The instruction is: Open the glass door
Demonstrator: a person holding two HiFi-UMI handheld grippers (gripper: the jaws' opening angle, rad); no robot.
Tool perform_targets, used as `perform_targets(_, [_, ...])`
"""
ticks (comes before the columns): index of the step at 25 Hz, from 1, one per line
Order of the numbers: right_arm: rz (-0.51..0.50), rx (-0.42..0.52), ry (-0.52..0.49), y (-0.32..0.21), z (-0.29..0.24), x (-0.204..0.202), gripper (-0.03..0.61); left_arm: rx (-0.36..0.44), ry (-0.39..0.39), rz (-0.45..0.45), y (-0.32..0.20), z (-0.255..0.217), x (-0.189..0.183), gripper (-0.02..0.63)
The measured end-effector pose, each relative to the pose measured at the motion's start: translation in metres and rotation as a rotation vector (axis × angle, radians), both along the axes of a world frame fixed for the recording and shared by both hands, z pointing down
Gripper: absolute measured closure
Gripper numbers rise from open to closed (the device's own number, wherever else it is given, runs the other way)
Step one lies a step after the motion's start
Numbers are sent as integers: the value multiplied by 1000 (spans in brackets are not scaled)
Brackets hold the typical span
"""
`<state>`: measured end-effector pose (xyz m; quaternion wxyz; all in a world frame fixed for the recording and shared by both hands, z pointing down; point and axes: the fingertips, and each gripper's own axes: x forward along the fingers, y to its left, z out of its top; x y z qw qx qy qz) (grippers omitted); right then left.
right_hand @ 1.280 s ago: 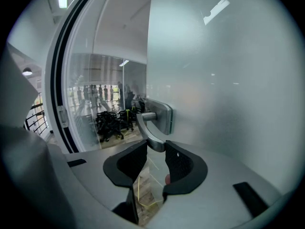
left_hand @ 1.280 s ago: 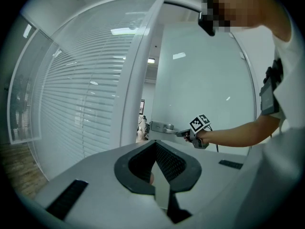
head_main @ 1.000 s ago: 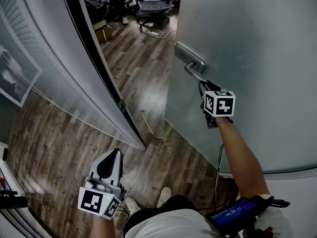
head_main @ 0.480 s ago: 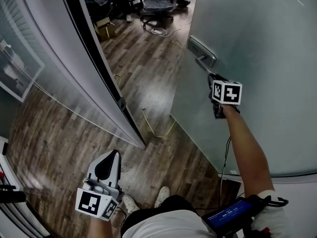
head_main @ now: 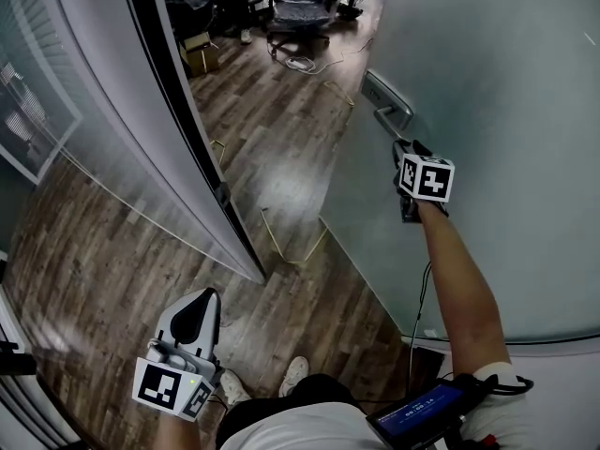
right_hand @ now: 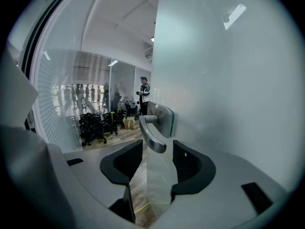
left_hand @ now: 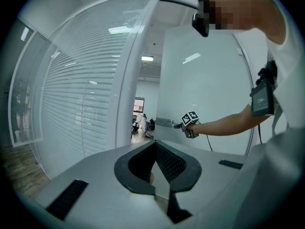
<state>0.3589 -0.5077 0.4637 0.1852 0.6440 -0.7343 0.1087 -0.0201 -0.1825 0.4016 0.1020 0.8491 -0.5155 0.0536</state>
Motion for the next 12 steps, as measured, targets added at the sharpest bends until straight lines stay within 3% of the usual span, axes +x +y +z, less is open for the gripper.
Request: perform_targets(12, [-53,215,42,33,-95,-18,371,31,21,37,-1,-22,-5,620])
